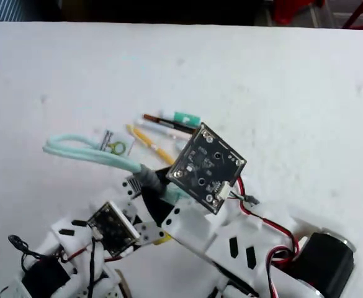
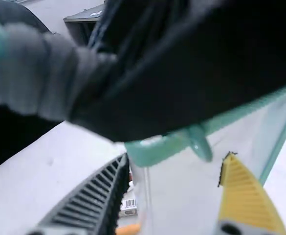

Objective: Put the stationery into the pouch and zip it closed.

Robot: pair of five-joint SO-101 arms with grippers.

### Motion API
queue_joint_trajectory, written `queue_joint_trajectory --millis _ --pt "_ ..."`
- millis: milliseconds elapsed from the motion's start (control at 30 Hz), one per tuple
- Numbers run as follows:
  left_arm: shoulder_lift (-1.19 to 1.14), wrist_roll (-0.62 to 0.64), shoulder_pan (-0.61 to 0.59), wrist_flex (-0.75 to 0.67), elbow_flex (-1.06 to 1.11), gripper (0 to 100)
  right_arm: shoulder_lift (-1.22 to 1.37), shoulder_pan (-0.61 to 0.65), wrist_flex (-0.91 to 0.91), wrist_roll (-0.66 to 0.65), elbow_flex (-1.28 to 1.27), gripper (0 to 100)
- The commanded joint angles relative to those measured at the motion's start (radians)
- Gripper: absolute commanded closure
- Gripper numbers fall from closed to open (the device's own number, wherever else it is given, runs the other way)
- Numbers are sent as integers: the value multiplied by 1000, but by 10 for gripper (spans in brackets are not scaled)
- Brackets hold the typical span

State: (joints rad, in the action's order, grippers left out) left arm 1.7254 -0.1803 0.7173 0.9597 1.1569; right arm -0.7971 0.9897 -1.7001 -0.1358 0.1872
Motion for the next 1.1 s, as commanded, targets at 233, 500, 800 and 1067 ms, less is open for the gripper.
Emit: queue_joint_trajectory --millis 233,500,800,1067 --pt "104 -80 237 245 -152 776 -10 -19 -13 -14 5 981" --pt "104 -118 236 339 -216 864 -1 -180 24 -14 5 981" --pt "104 -28 234 302 -112 698 51 -111 10 -14 -40 981" --pt "104 117 25 152 -8 694 67 -114 16 -14 -40 981"
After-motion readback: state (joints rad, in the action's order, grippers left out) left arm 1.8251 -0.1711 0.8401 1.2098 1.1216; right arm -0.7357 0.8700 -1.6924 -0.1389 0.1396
